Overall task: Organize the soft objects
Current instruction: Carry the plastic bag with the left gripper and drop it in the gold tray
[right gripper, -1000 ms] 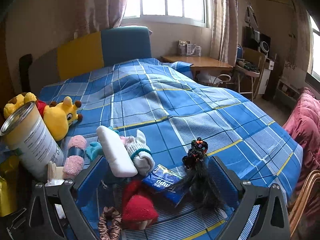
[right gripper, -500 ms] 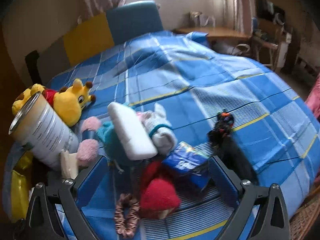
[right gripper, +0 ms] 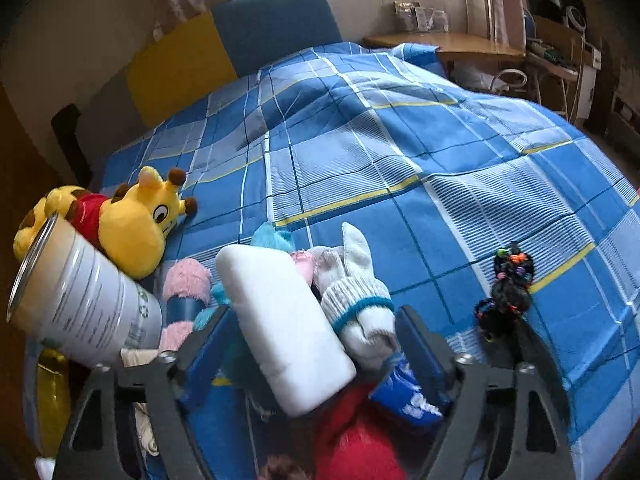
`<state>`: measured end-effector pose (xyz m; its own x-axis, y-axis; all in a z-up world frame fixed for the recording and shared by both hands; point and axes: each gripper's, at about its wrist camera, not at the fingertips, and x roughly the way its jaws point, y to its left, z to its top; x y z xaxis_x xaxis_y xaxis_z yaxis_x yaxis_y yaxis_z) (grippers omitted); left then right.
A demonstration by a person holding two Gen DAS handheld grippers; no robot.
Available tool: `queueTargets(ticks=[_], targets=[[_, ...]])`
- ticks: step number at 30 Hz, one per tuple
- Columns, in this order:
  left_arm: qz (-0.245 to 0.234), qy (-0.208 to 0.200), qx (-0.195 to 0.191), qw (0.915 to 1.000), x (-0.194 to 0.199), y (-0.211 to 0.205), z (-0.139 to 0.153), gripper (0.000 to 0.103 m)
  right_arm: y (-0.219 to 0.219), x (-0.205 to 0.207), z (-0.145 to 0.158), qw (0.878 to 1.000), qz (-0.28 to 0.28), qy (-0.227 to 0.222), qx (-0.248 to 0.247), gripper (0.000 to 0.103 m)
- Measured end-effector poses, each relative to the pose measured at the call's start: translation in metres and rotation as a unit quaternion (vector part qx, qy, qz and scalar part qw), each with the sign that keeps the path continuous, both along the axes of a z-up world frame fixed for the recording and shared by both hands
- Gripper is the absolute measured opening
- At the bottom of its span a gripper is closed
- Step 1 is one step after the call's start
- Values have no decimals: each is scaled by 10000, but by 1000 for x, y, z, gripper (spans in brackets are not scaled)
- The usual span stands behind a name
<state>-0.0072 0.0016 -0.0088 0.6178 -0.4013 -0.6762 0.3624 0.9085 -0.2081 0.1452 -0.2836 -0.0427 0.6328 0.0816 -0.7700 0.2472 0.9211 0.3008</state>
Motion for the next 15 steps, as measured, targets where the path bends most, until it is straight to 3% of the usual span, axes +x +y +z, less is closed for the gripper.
queueTargets(ticks=[10, 15], targets=[[293, 88, -233, 9993, -7, 29, 7, 31, -1, 8, -9, 9995, 203, 107, 199, 75], [971, 111, -405, 9944, 3, 75, 15, 31, -1, 10, -12, 9994, 201, 173, 213, 78]])
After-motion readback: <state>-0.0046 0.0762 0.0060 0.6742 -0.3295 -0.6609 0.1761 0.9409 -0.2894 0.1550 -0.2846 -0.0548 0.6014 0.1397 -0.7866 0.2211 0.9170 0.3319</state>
